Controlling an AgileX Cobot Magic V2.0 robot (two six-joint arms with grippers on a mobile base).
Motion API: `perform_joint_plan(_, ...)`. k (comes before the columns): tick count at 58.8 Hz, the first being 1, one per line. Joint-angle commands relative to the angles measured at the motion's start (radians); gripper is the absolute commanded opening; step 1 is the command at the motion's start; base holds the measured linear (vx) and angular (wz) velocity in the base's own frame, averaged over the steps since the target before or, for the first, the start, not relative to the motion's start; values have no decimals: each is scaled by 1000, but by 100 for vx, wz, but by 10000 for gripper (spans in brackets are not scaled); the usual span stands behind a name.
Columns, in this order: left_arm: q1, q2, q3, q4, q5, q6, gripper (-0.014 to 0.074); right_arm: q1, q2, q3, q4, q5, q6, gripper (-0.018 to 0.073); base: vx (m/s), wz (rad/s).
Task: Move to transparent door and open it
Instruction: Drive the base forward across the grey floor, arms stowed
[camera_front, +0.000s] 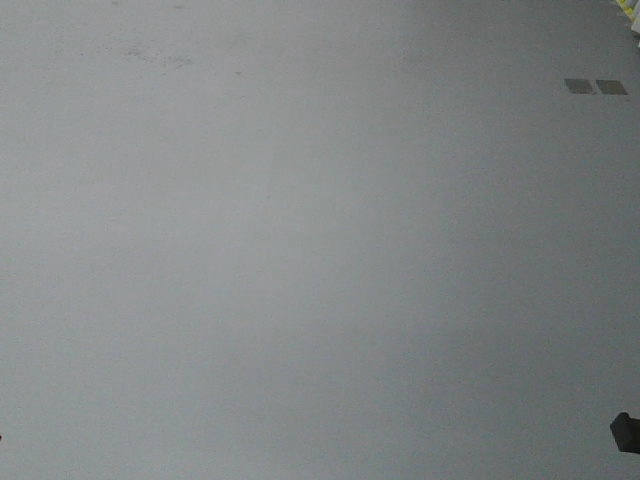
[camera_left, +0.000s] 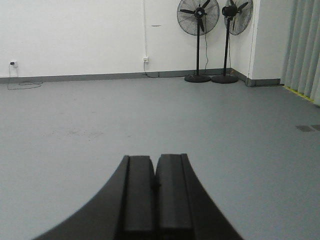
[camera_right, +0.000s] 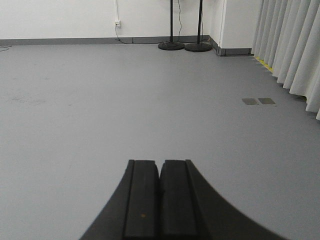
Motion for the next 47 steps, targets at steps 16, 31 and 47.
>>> perform_joint_plan(16, -4, -11, 32, -2, -80, -9, -6, 3, -14, 11, -6, -87, -6, -8, 0, 0)
perform_joint_plan(31, -4, -11, 32, -2, -80, -9, -6, 3, -14, 11, -6, -87, -6, -8, 0, 0)
perform_joint_plan(47, -4, -11, 32, -2, -80, -9, -6, 3, -14, 11, -6, -86, -6, -8, 1, 0)
